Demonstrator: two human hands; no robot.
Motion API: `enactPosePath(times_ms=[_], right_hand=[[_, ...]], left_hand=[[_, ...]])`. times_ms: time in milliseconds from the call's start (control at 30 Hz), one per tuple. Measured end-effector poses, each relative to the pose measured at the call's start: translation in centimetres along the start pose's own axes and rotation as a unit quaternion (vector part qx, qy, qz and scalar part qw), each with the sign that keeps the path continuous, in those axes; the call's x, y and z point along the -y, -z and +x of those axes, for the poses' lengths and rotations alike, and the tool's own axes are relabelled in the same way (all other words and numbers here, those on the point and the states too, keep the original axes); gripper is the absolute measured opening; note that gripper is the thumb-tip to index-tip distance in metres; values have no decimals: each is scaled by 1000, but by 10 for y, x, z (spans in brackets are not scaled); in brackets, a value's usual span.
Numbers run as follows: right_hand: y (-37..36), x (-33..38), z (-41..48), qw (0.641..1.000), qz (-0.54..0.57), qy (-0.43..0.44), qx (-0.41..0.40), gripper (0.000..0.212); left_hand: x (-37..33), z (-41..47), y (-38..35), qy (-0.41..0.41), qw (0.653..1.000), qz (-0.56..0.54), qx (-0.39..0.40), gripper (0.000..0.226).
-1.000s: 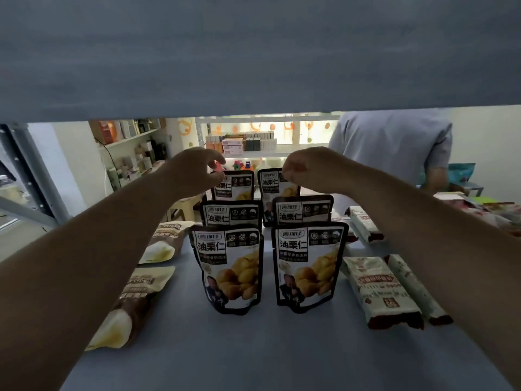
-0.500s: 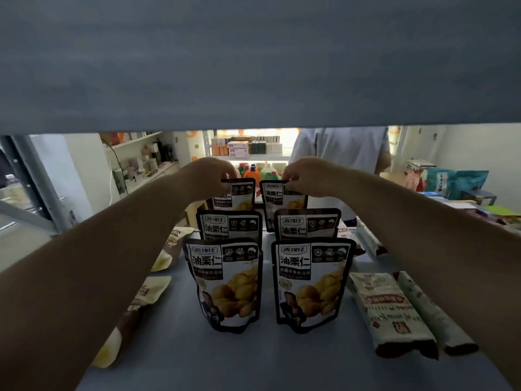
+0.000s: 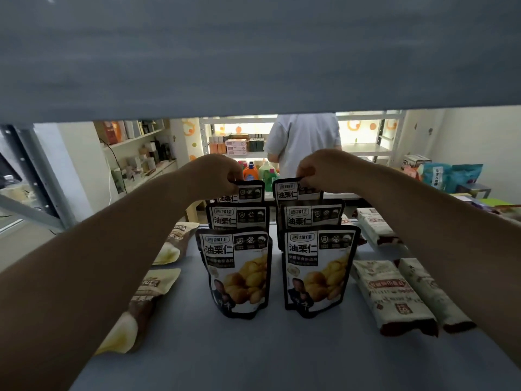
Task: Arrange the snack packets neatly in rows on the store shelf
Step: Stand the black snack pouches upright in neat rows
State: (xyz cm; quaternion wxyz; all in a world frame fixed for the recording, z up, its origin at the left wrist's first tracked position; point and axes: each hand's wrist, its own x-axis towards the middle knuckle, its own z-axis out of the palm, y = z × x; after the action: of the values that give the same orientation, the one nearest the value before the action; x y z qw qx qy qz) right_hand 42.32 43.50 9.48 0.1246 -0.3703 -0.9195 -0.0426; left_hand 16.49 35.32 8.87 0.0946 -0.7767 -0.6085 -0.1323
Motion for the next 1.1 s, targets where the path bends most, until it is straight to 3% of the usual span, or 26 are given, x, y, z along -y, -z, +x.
enactPosePath(times_ms=[500,900,1100], right_hand=[[9,8,-17,998,49,-30,28,22],[5,9,-19,999,15,-52,2,27],[4,9,-19,999,10,-49,17,25]], left_hand=[[-9,-11,10,17,999,1,34,23],[-12,-11,7,44,999,-1,2,20],[-14,-11,7,60,997,-22,32,23]])
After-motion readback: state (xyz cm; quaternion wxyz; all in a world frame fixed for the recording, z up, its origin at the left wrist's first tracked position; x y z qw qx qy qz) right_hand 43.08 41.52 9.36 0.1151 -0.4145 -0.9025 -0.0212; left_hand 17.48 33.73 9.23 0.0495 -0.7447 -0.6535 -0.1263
